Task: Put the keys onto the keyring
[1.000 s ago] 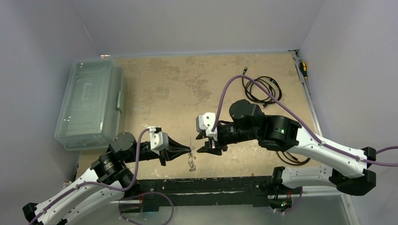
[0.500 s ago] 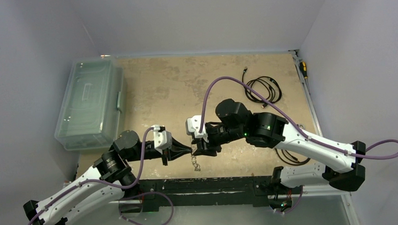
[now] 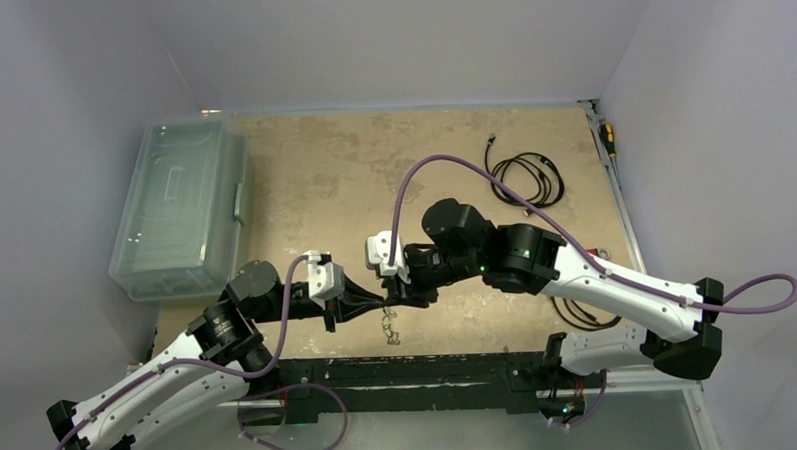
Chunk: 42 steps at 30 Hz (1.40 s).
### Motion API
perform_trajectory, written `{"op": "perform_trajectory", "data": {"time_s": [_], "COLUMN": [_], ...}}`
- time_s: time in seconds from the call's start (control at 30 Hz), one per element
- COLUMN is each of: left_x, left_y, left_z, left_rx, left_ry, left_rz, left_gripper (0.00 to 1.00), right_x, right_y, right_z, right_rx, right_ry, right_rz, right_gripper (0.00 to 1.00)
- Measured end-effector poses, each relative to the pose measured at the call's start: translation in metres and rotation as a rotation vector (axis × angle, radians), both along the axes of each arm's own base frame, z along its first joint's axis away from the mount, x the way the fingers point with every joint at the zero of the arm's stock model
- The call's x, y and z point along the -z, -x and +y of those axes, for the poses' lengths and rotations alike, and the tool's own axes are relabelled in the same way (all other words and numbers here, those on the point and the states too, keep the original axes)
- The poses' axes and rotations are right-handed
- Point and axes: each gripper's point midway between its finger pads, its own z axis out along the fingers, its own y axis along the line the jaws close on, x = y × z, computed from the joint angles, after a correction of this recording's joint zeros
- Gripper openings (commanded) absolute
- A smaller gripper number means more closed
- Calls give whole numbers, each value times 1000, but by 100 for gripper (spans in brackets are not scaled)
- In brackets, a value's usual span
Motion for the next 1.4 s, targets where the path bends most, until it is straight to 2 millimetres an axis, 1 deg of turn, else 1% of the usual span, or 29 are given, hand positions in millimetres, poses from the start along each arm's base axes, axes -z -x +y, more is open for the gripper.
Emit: {"op": "perform_trajectory", "data": {"time_s": [0.1, 0.17, 0.27, 0.4, 0.63, 0.7, 0.77, 0.8, 0.87, 0.97, 1.13, 1.27, 1.4], "left_x": [0, 0, 0, 2, 3, 3, 3, 3, 0, -7, -19, -19, -19], "left_y": [0, 0, 0, 0, 1, 1, 0, 0, 0, -1, -1, -1, 0], "left_z": [0, 0, 0, 1, 1, 1, 2, 3, 4, 6, 11, 11, 11], "left_rx": [2, 2, 3, 0, 2, 0, -4, -8, -14, -27, -44, -47, -43], "left_ry": [0, 0, 0, -7, -12, -12, -12, -13, -4, 17, 50, 51, 51], "left_rz": [0, 0, 0, 5, 9, 9, 2, 5, -3, -20, -48, -52, -52], "left_gripper": [0, 0, 0, 0, 0, 19, 35, 40, 48, 49, 45, 45, 45], "right_x": [4, 6, 9, 12, 13, 13, 14, 15, 19, 23, 21, 20, 12], "right_y": [-2, -2, -2, -2, 1, 1, 1, 1, 2, 5, 8, 9, 10], "right_z": [2, 3, 4, 5, 5, 5, 6, 6, 5, 1, -1, 3, 8], "right_rx": [2, 1, 0, -7, -19, -23, -22, -22, -14, -2, 26, 44, 52], "right_ry": [11, 17, 26, 34, 37, 35, 26, 22, 2, -45, -190, -299, -402], "right_rz": [0, 2, 7, 12, 19, 21, 20, 19, 18, 20, 20, 33, 49], "right_gripper": [32, 28, 19, 0, 0, 0, 0, 0, 0, 0, 0, 0, 0]}}
